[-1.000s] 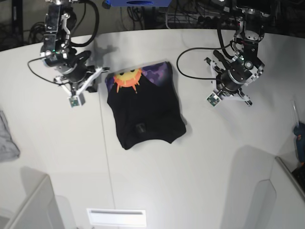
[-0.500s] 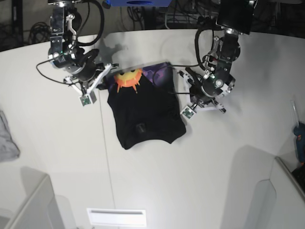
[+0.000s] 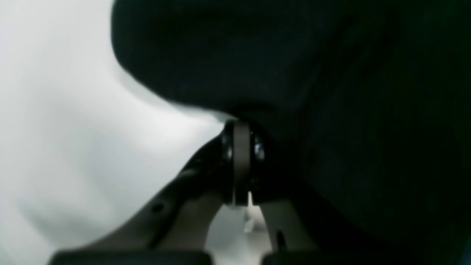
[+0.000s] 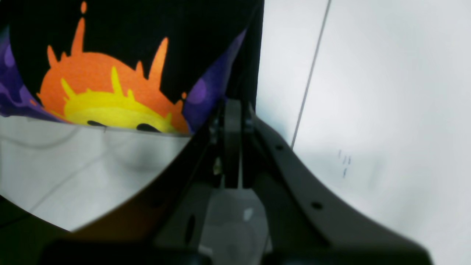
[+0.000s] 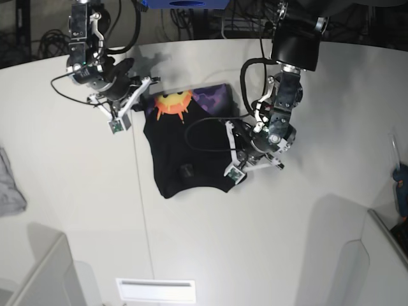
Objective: Fold the T-shirt properly
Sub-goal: 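Press and smooth the shirt's bottom edge with the left gripper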
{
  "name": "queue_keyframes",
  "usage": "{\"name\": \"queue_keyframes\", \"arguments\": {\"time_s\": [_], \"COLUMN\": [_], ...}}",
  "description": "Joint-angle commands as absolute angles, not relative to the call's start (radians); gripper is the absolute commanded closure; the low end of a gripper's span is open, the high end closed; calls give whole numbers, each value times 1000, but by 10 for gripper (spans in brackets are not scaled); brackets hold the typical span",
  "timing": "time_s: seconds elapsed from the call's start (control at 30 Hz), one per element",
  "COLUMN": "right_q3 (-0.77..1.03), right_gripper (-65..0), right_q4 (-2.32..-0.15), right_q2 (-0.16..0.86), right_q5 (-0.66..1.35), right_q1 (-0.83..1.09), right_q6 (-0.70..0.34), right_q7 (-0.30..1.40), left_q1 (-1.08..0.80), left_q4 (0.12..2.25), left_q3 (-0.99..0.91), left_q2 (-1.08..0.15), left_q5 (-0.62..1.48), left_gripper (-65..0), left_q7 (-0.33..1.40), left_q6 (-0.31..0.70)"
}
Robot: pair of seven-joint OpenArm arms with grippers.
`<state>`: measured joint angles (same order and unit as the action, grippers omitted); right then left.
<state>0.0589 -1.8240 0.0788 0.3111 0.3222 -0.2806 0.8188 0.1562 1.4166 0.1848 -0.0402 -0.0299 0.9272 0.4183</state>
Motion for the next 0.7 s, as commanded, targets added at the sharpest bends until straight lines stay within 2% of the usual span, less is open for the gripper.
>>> {"name": "queue_keyframes", "arguments": {"time_s": [0.0, 0.67], "right_q3": [67, 70], "right_gripper": [0, 0], "right_q4": [-1842, -1840], "right_q2": [82, 87], "right_q5": [321, 321], "right_q1": [317, 320], "right_q6": [-285, -285], "right_q7": [803, 803], "left_q1": [173, 254], "left_q4": [1420, 1342], "left_q3": [186, 272], "left_q2": [-31, 7], "left_q5": [-25, -25], "left_gripper": [0, 0], "left_q7": [921, 909], "left_q6": [423, 421]}}
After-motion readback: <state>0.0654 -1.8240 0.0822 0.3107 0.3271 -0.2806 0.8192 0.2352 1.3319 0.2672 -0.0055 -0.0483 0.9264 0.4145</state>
